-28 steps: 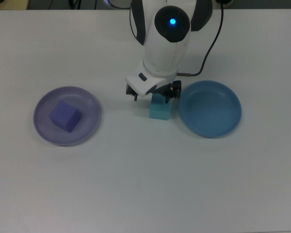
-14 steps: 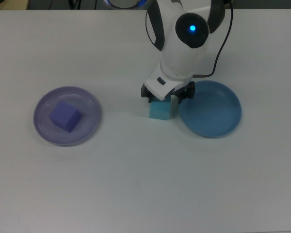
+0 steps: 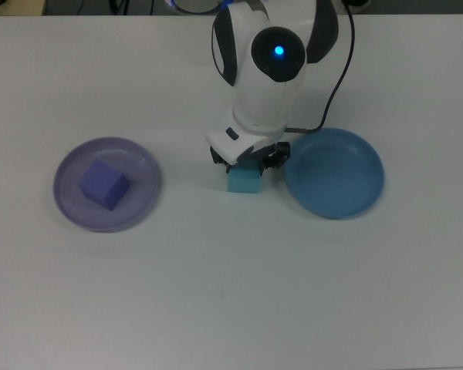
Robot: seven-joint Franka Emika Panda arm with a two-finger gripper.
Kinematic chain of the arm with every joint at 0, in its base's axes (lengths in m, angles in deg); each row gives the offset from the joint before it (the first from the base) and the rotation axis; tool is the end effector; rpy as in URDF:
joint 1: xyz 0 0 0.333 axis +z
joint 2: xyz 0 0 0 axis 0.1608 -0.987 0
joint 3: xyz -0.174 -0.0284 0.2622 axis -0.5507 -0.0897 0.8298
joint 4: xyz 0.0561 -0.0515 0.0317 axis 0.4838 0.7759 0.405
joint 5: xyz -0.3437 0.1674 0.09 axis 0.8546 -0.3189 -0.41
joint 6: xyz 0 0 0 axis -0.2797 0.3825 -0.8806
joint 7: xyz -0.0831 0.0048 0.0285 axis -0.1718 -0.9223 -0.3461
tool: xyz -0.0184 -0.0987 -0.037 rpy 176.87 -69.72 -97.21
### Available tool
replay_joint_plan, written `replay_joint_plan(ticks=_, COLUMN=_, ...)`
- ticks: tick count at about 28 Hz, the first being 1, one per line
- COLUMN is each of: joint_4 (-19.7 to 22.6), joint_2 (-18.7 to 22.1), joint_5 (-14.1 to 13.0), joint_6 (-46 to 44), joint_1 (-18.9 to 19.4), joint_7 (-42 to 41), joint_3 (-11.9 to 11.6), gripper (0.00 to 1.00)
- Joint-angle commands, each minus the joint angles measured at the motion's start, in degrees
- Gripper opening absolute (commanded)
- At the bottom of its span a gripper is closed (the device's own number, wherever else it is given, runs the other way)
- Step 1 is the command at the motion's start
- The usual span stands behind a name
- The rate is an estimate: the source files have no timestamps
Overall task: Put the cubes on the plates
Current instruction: 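Grasp the light-blue cube and carry it onto the blue plate, then open the gripper to release the light-blue cube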
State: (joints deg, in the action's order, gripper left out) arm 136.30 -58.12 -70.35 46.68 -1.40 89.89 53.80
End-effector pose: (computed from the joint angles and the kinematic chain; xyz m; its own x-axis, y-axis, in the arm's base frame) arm 0.6395 0.1572 0.3460 1.0000 -0.0016 -0.0089 -0.0009 -0.9968 0.0797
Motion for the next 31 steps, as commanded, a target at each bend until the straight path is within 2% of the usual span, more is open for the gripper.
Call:
replay_joint_plan(ticks=1, joint_4=1.1, joint_2=3.6, joint_5=0.0, joint_6=-1.4, joint_1=-0.4, joint_7=1.1, joint_3=0.0, gripper=0.00)
replay_joint_plan(ticks=6, joint_4=1.0, joint_2=4.9, joint_5=-1.5, joint_6=-2.4, joint_1=0.9, joint_7=1.8, joint_3=0.8, gripper=0.00)
replay_joint_plan(ticks=8, joint_4=0.9, joint_2=5.1, joint_5=-1.5, joint_6=-2.5, joint_1=3.5, joint_7=3.6, joint_3=1.1, gripper=0.00)
replay_joint_plan(ticks=16, joint_4=-1.4, joint_2=3.8, joint_5=-0.2, joint_6=-2.0, joint_1=9.3, joint_7=8.3, joint_3=1.1, gripper=0.00)
replay_joint_plan(ticks=19, joint_4=-1.4, joint_2=2.8, joint_5=2.3, joint_6=-1.8, joint_1=11.8, joint_7=9.0, joint_3=1.1, gripper=0.04)
replay_joint_plan(ticks=20, joint_4=-1.5, joint_2=2.3, joint_5=2.8, joint_6=-1.8, joint_1=12.4, joint_7=9.3, joint_3=1.1, gripper=0.10)
replay_joint_plan(ticks=21, joint_4=-1.6, joint_2=2.0, joint_5=3.2, joint_6=-1.8, joint_1=12.7, joint_7=9.6, joint_3=1.1, gripper=0.24)
replay_joint_plan(ticks=22, joint_4=-1.8, joint_2=1.6, joint_5=3.5, joint_6=-1.8, joint_1=12.7, joint_7=10.0, joint_3=1.1, gripper=0.48)
replay_joint_plan(ticks=23, joint_4=-1.9, joint_2=1.0, joint_5=3.7, joint_6=-1.8, joint_1=12.7, joint_7=10.7, joint_3=1.1, gripper=0.99)
replay_joint_plan(ticks=31, joint_4=-1.9, joint_2=2.6, joint_5=4.1, joint_6=-3.0, joint_1=12.5, joint_7=11.4, joint_3=0.6, gripper=1.00)
